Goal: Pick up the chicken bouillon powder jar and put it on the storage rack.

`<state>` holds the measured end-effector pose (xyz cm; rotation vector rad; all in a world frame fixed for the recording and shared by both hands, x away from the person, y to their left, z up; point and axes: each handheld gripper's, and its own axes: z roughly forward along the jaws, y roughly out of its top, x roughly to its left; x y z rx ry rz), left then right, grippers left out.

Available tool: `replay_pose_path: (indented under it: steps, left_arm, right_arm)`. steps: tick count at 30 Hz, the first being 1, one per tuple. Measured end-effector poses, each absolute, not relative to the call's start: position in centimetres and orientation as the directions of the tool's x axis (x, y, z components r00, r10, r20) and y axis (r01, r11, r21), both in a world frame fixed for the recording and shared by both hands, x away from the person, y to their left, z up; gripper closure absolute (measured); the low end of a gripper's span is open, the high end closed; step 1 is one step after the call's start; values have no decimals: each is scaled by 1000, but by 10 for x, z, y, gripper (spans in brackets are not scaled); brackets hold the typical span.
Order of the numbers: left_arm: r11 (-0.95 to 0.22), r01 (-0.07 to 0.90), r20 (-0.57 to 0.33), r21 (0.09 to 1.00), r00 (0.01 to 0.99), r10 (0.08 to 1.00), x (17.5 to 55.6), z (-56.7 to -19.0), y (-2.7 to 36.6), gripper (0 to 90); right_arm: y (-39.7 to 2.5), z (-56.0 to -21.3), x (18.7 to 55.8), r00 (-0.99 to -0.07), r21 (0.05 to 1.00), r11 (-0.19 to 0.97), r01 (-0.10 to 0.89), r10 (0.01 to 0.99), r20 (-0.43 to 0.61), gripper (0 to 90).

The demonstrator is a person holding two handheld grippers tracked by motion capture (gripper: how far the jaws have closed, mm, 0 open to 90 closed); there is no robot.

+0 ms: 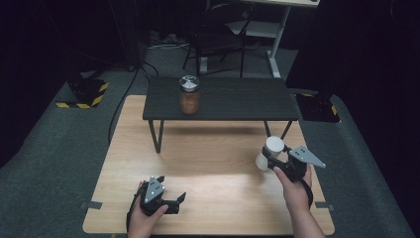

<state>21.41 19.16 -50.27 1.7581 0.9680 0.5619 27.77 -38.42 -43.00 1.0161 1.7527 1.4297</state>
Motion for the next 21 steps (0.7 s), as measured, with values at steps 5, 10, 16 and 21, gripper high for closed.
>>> replay_pose_path:
  steps: [5,10,16,21]
  left_arm:
    - [-172,350,-64,921,571,818,214,-502,192,4]
    - [-172,350,-65,921,573,817,215,-503,192,4]
    - [-175,350,-64,920,575,815,215,-502,192,4]
    - [-174,350,-65,920,576,815,215,-502,192,4]
  right_arm:
    - [-386,-422,261,-517,986,102,130,856,-21,333]
    - [-386,-415,250,-535,989,102,106,844,-30,333]
    - [-385,-408,232,-561,994,87,73,827,-32,333]
    - [-383,-400,222,-577,996,76,45,816,-36,333]
